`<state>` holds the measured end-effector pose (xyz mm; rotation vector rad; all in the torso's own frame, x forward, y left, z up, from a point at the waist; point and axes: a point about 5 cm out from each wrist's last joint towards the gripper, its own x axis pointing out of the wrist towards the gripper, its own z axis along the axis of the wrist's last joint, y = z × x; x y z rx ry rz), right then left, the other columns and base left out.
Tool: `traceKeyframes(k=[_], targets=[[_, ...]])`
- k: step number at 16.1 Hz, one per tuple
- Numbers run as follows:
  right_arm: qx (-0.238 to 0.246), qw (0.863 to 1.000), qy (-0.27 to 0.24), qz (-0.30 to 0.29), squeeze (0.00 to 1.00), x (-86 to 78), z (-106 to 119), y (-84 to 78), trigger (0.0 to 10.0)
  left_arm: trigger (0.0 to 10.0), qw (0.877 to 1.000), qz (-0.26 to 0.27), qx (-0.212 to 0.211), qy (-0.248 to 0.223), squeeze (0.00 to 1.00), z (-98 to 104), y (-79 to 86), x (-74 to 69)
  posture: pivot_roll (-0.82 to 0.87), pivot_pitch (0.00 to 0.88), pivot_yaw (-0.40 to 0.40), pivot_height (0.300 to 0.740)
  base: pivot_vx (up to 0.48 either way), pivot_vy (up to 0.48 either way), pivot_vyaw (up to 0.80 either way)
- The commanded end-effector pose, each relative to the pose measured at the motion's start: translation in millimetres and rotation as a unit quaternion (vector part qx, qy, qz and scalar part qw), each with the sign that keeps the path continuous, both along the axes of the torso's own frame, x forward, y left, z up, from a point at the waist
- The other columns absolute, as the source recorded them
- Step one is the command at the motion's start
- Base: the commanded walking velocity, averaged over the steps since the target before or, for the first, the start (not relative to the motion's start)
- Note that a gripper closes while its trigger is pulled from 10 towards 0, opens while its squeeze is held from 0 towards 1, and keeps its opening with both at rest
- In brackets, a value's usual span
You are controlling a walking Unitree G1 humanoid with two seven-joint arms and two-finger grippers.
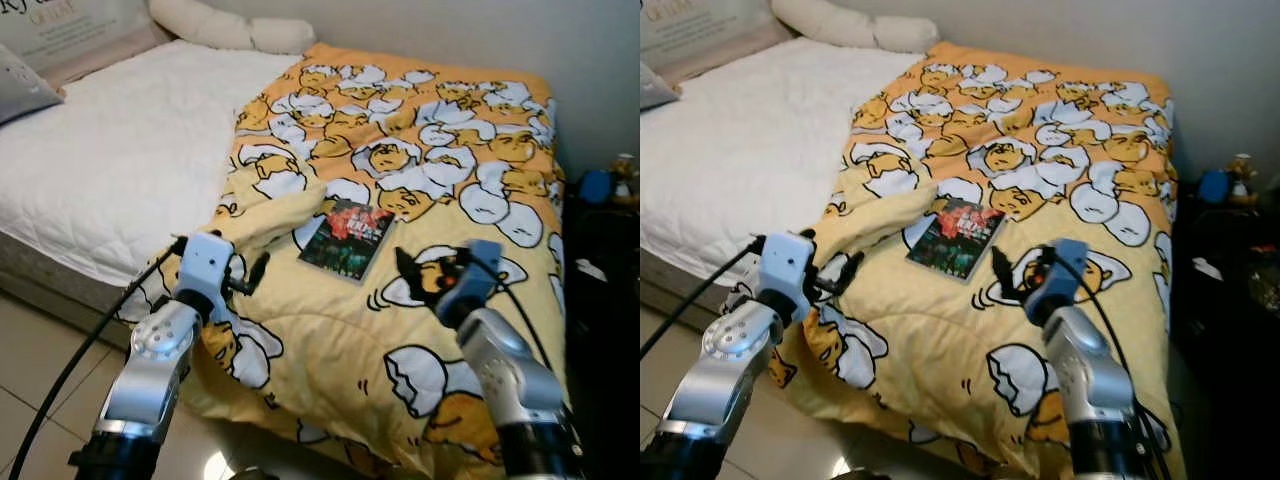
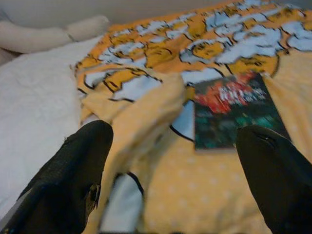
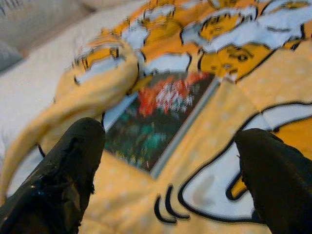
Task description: Clean up the room
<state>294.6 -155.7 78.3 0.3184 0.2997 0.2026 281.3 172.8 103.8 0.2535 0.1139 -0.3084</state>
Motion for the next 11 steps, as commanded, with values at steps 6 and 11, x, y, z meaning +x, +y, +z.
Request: traceKeyframes(k=[6, 11], targets=[[-0.039, 0.998, -0.05, -0.031, 0.0, -22.4, 17, -1.5, 10.0, 10.0, 0.998, 0.062, -0.028, -0.012, 0.54, 2, 4.9, -2.1, -0.08, 0.0, 0.04, 0.74, 0.0, 0.0, 0.0], [-0.052, 0.996, -0.046, -0.054, 0.0, -41.1, 11, -2.8, 10.0, 10.0, 0.999, 0.038, -0.02, -0.013, 0.24, 4, -4.6, 1.7, -0.1, 0.0, 0.056, 0.74, 0.0, 0.0, 0.0]])
